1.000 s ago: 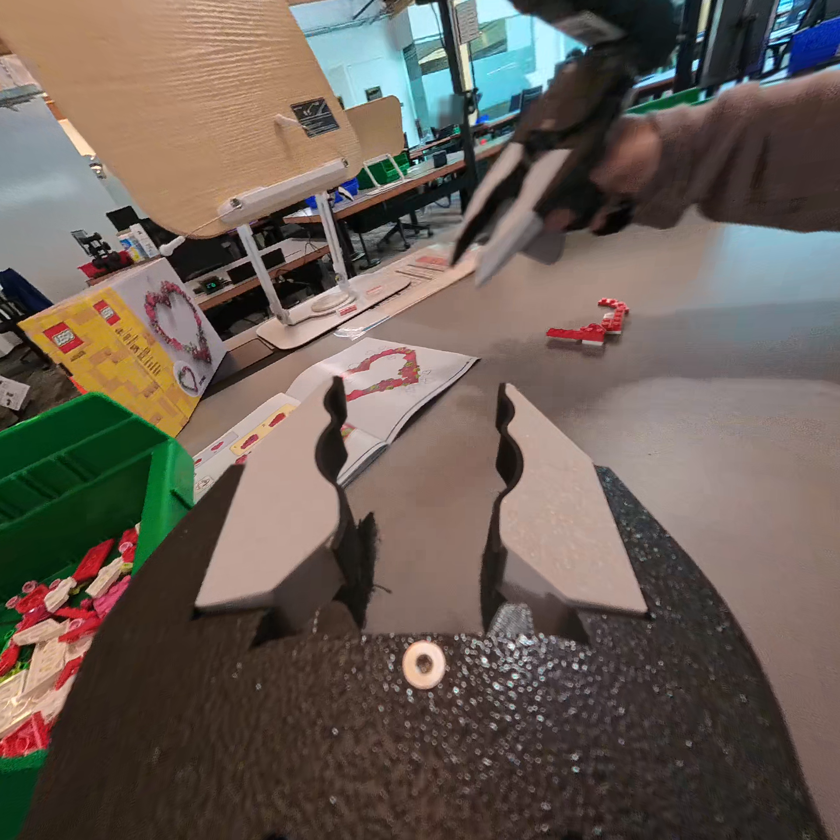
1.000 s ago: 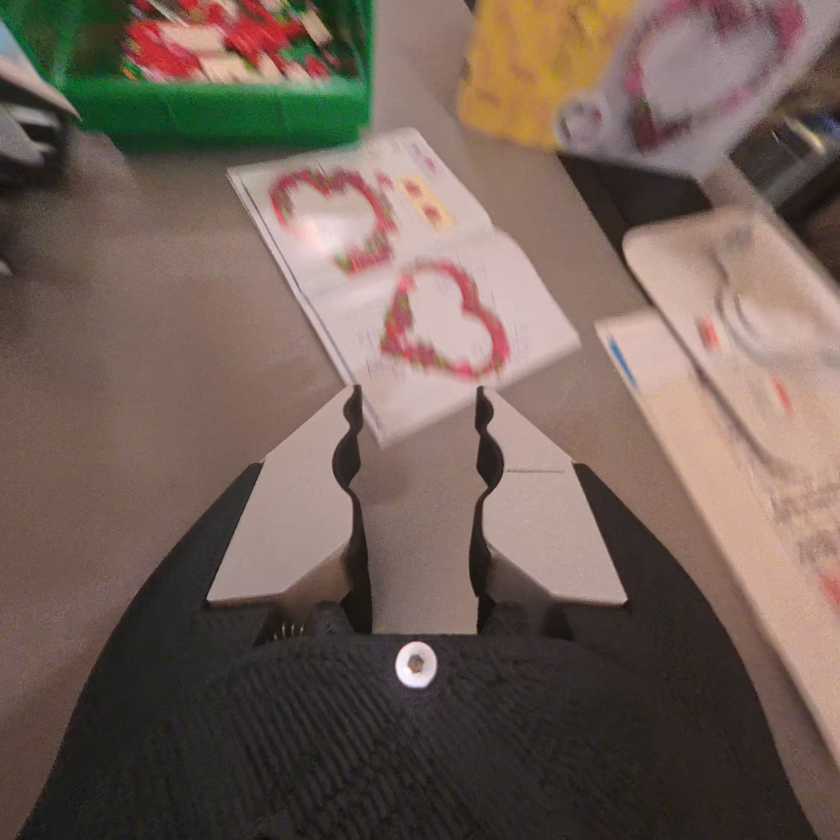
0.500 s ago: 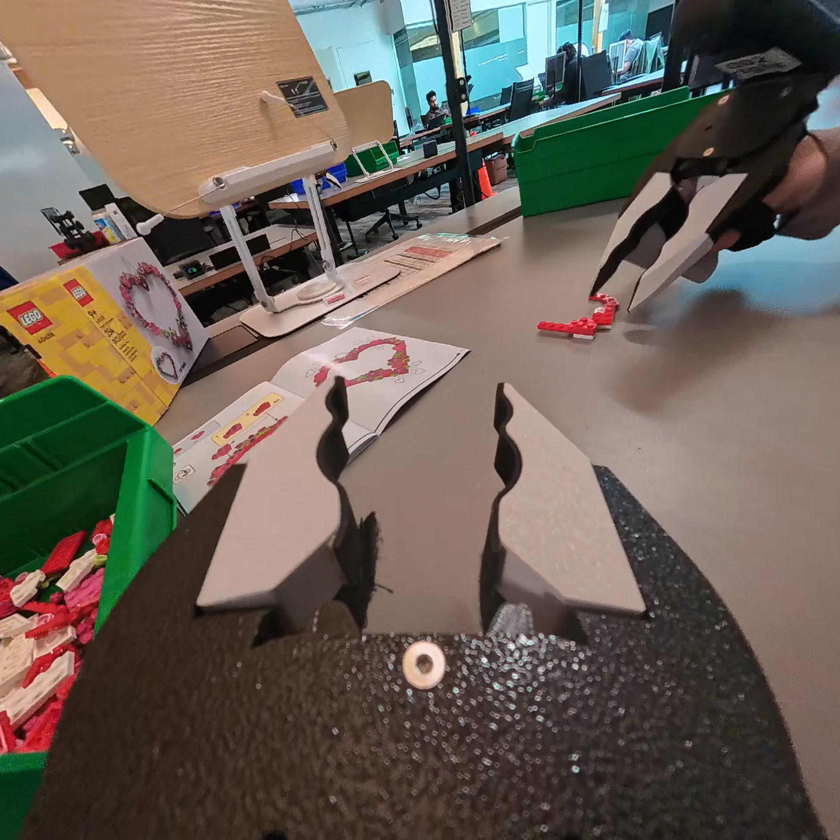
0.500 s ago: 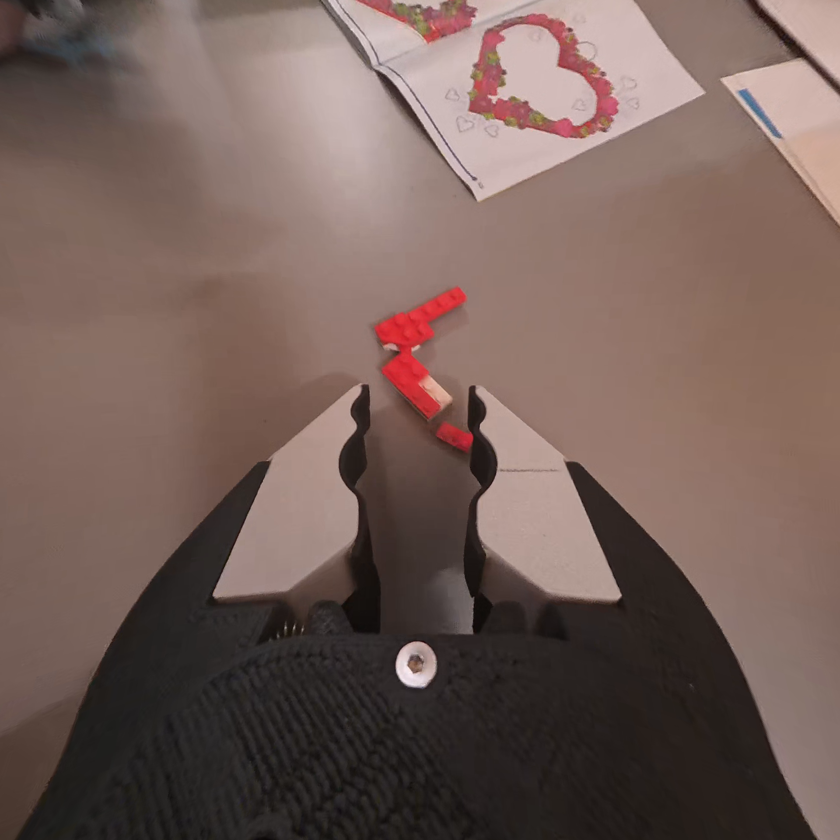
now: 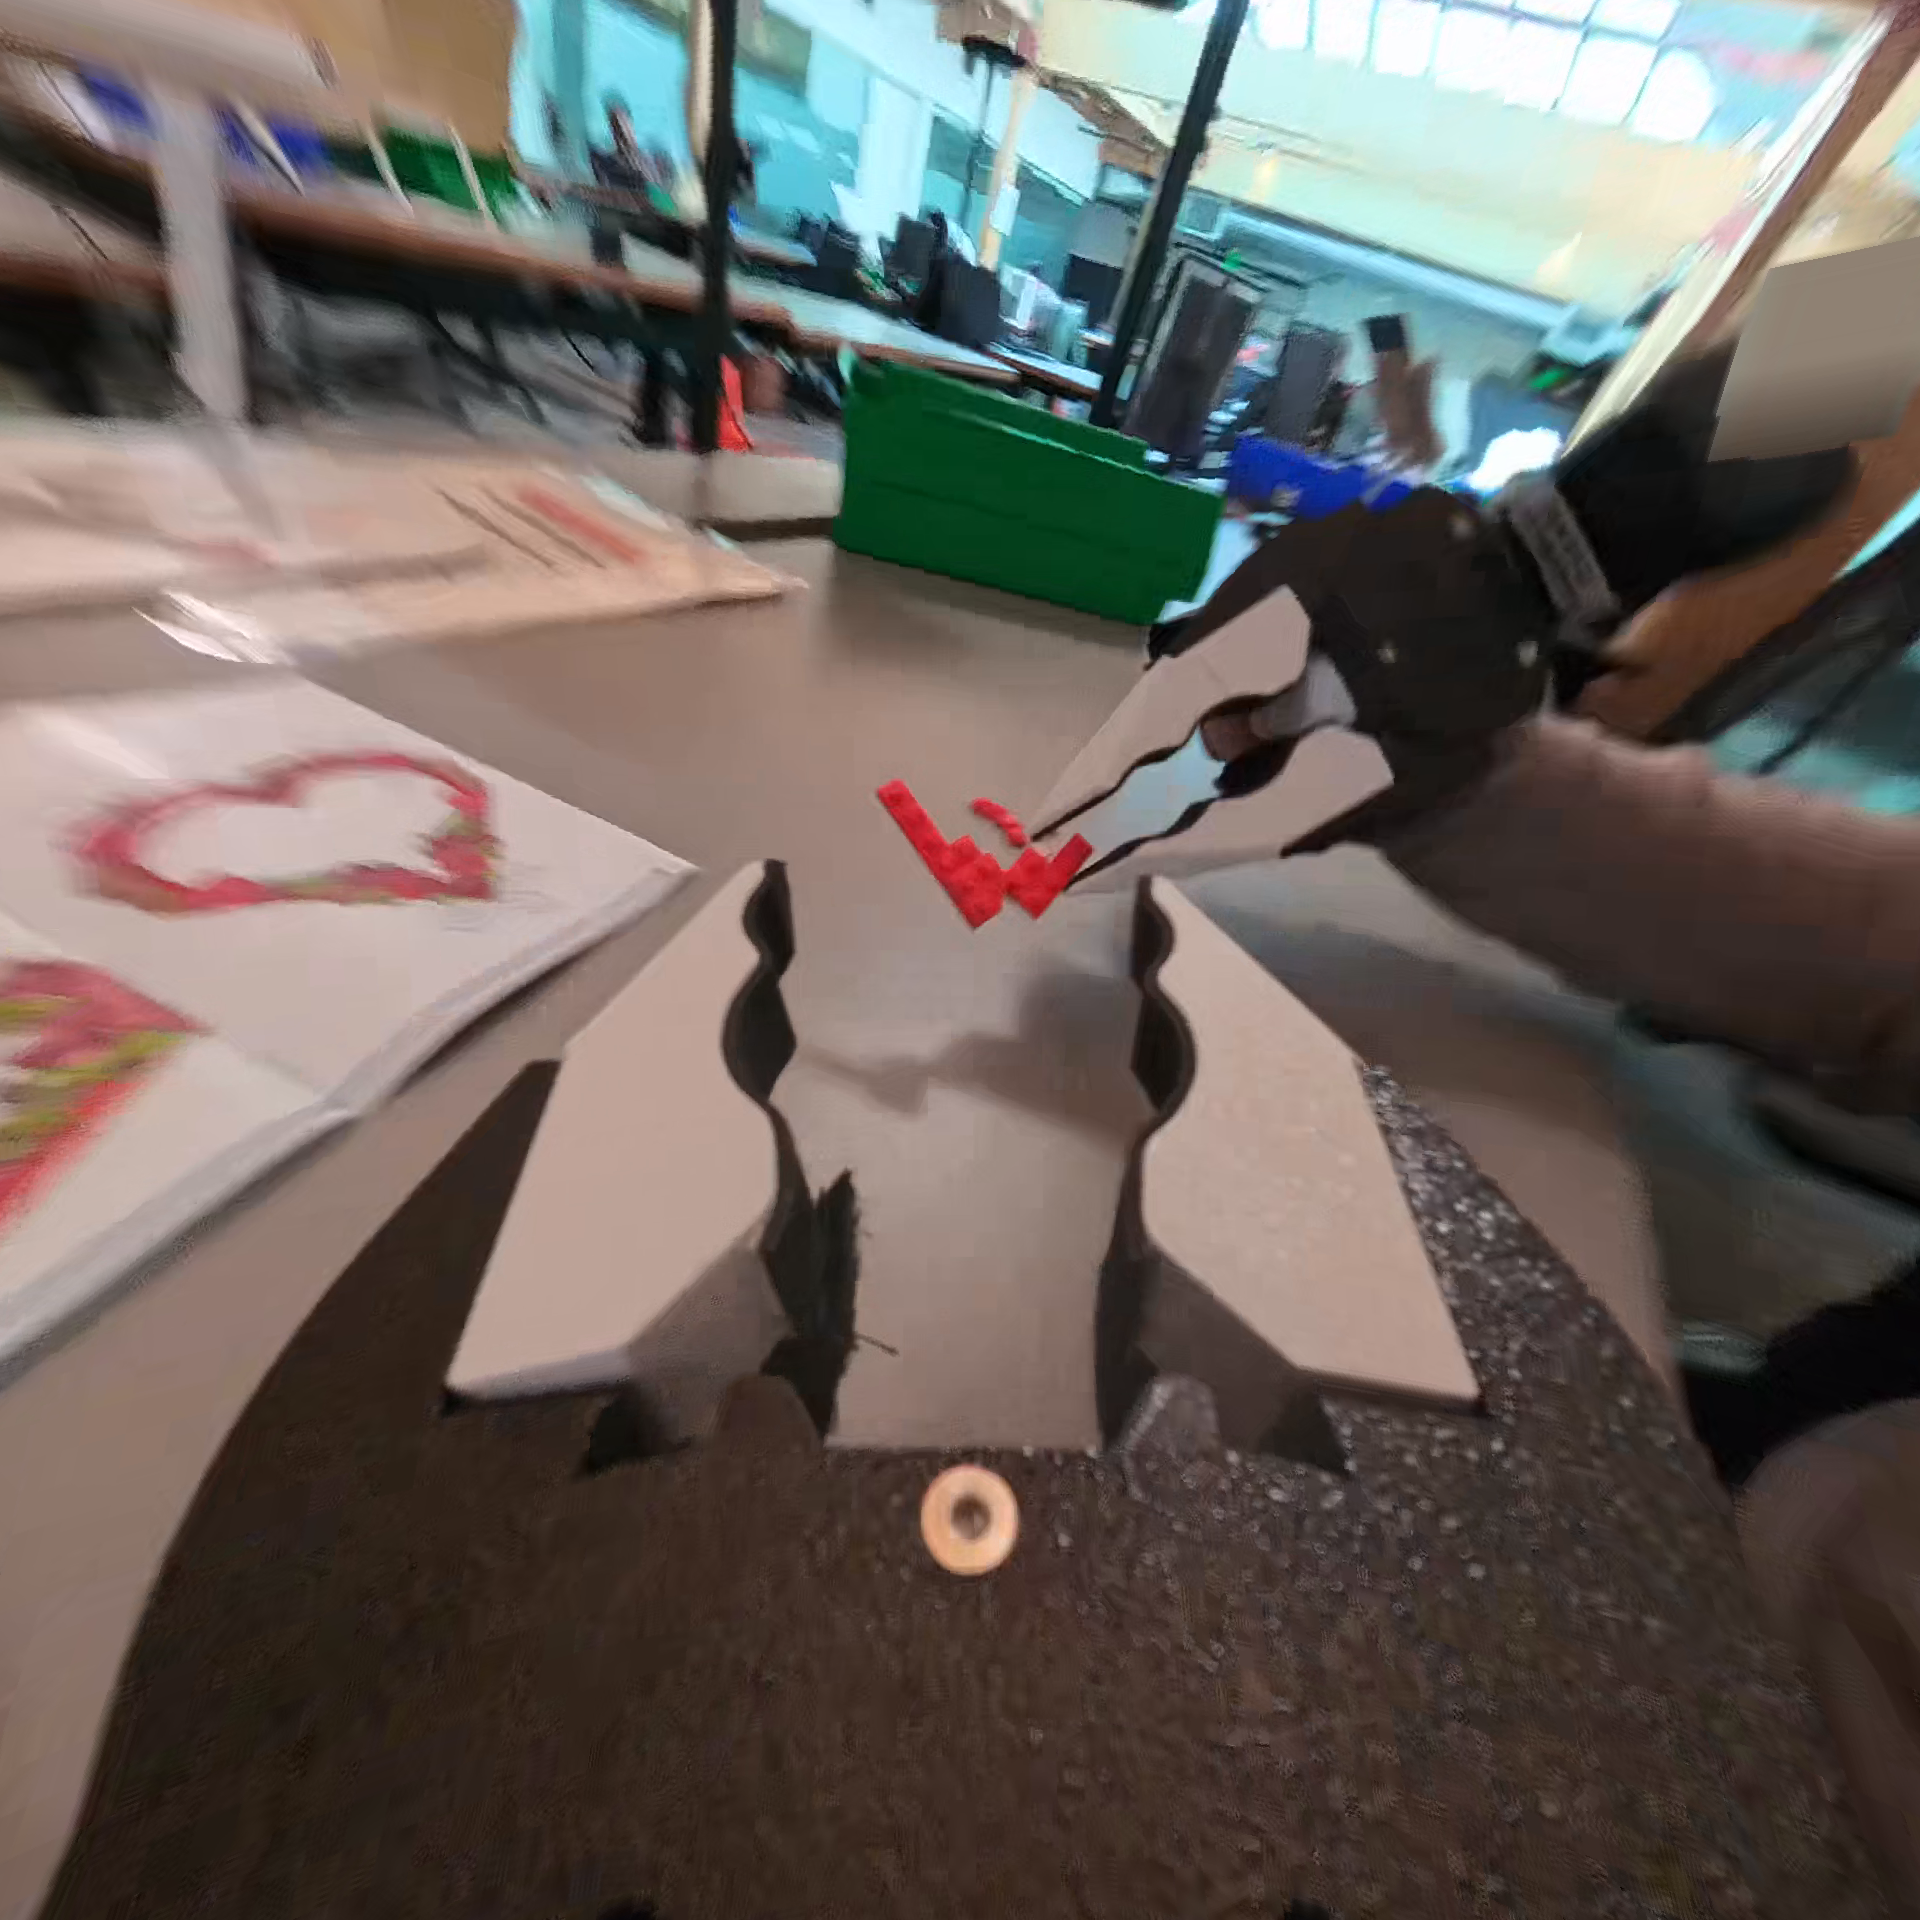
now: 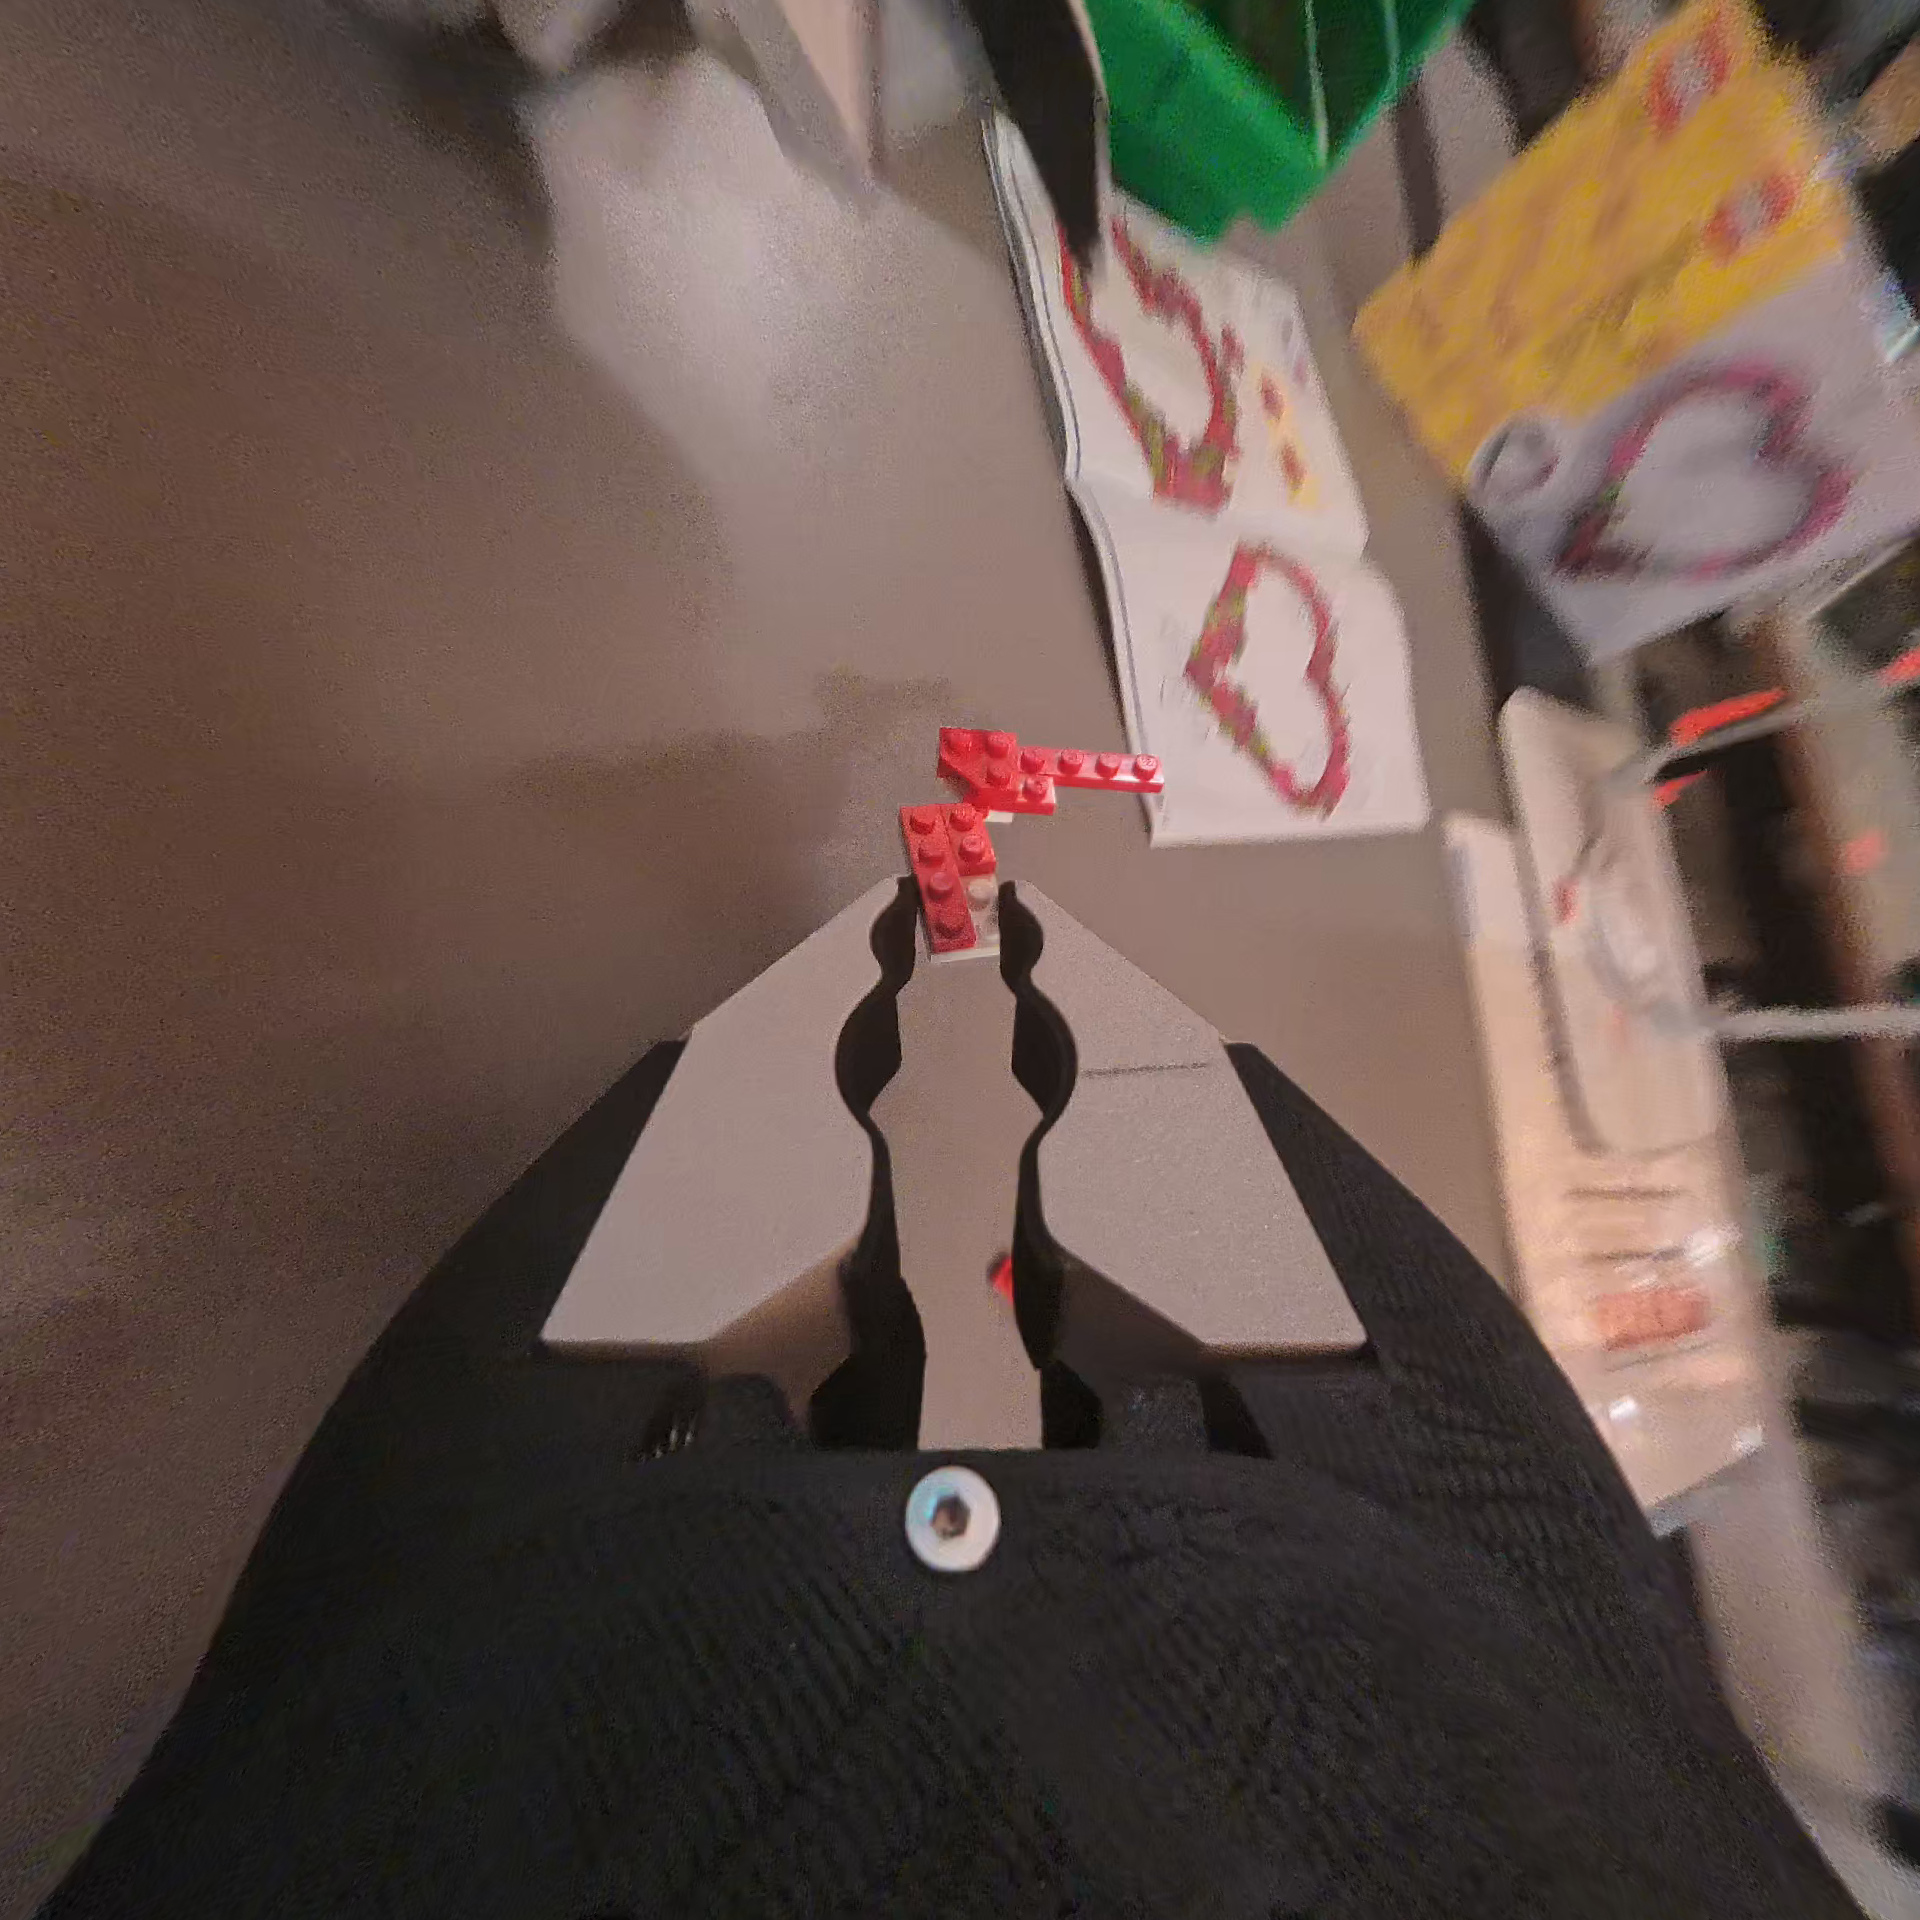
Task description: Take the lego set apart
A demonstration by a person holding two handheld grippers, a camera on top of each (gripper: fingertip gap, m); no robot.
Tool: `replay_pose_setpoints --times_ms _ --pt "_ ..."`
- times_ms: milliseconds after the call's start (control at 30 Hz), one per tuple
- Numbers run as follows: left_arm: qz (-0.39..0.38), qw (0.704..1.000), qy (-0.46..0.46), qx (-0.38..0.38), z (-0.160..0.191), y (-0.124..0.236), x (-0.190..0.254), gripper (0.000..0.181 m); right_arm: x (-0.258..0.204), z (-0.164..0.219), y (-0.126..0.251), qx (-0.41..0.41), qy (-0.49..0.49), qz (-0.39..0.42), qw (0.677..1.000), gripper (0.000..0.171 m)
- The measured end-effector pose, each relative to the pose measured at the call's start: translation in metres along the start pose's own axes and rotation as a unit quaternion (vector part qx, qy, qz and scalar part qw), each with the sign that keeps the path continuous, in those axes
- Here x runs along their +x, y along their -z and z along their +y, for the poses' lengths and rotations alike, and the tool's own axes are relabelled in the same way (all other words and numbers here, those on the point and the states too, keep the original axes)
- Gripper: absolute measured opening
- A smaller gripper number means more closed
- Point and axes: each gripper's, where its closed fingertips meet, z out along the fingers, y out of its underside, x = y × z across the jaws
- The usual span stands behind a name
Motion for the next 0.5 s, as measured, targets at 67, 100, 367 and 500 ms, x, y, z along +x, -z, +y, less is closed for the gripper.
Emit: replay_pose_setpoints --times_ms 67,100,367,500 --pt "0.063 0.992 0.104 -0.034 0.010 -0.020 0.003 0.069 -0.004 -0.016 0.001 0.013 0.055 0.022 0.998 0.014" --pt "0.105 0.983 0.147 -0.040 0.012 -0.027 0.008 0.065 -0.006 -0.022 0.001 0.016 0.078 0.029 0.996 0.014" --pt "0.238 0.941 0.227 -0.080 0.016 -0.031 0.035 0.023 -0.015 -0.043 0.007 0.033 0.182 0.066 0.981 0.014" --pt "0.209 0.962 0.169 -0.048 0.009 -0.030 0.031 0.004 -0.010 -0.043 0.002 0.030 0.135 0.081 0.987 0.018"
